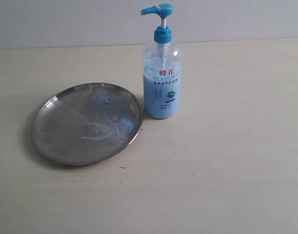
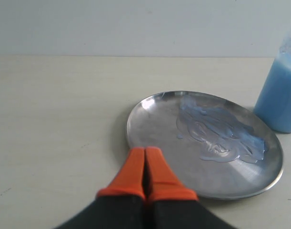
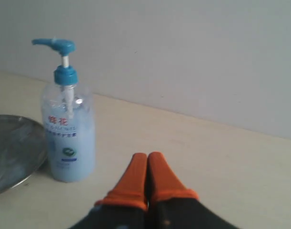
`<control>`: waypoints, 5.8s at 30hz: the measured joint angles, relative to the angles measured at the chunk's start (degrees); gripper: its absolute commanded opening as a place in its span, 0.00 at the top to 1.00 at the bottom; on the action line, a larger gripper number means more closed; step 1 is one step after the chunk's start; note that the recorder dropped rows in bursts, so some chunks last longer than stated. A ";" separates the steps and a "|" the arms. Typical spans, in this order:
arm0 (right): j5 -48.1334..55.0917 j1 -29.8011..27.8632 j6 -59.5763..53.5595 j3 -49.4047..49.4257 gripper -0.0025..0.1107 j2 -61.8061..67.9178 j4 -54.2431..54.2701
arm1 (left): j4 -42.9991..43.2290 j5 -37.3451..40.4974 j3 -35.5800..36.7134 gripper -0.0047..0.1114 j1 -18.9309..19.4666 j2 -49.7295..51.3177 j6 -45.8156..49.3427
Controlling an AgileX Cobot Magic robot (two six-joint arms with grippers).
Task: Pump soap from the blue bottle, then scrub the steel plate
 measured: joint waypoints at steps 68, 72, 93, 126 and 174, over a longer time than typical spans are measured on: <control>-30.29 15.47 -2.10 -12.60 0.63 37.88 8.47 | 0.00 0.00 0.00 0.96 0.00 0.00 0.00; -32.25 15.47 -2.10 -12.72 0.63 39.56 5.37 | 0.00 0.00 0.00 0.96 0.00 0.00 0.00; -59.18 21.70 4.75 -12.80 0.63 77.67 -3.34 | 0.00 0.00 0.00 0.96 0.00 0.00 0.00; -70.02 21.70 22.14 -17.71 0.22 83.04 0.42 | 0.00 0.00 0.00 0.96 0.00 0.00 0.00; -59.18 21.70 18.48 -28.69 0.13 92.01 -0.50 | 0.00 0.00 0.00 0.96 0.00 0.00 0.00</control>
